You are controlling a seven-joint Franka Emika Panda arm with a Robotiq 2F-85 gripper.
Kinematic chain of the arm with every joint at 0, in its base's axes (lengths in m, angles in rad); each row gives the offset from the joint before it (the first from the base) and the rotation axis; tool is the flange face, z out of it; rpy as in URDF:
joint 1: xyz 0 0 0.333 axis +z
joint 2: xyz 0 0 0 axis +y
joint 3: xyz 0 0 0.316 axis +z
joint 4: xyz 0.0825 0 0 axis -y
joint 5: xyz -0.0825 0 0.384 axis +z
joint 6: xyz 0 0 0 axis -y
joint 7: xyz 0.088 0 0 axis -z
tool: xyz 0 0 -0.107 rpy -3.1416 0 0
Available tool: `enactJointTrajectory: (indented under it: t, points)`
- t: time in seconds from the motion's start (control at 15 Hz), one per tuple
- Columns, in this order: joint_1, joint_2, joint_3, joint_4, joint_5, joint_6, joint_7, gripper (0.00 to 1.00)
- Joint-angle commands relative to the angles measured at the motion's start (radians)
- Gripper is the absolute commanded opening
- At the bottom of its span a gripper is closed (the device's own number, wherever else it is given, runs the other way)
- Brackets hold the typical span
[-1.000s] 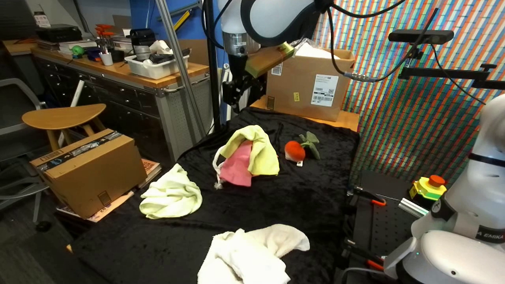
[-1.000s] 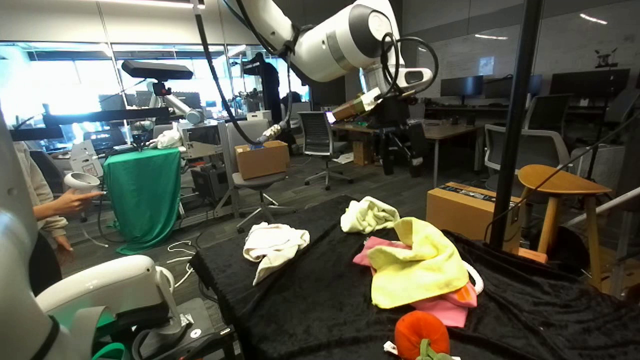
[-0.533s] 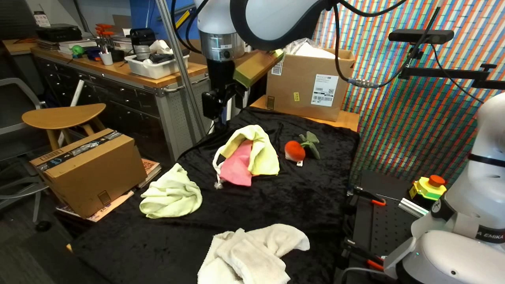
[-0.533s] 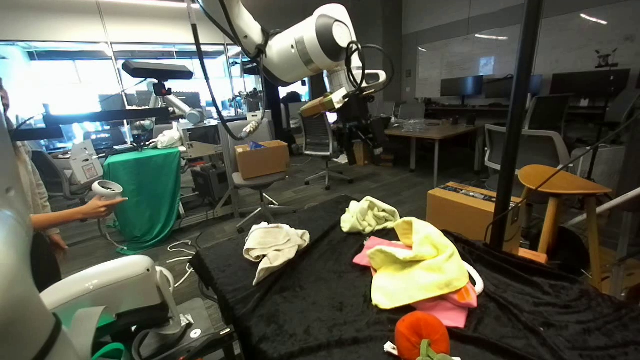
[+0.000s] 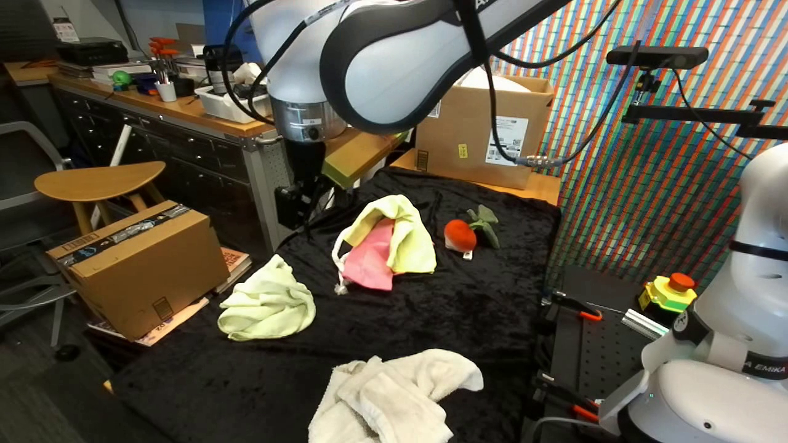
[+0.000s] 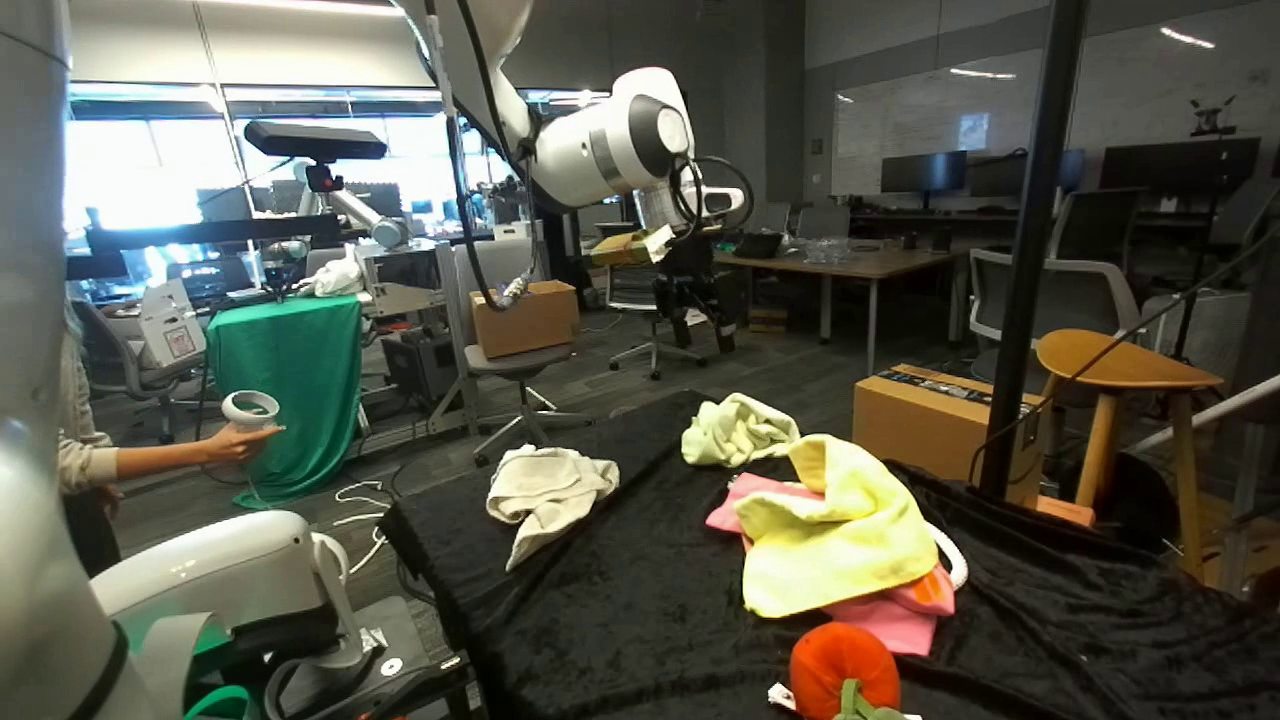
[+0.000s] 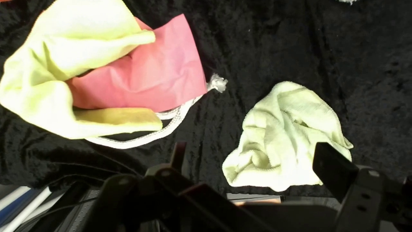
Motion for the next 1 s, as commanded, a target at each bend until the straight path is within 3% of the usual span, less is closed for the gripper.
enactJointTrajectory:
  t: [0.0, 0.33, 0.6, 0.93]
  points:
    - [0.025, 0.103, -0.017, 0.097, 0.024, 0.030, 0.014, 1.00]
    - [0.030, 0.207, -0.014, 0.175, 0.063, 0.051, -0.077, 1.00]
    - [0.020, 0.276, 0.003, 0.233, 0.120, 0.049, -0.245, 1.00]
    - [0.038, 0.368, -0.014, 0.327, 0.104, 0.042, -0.359, 1.00]
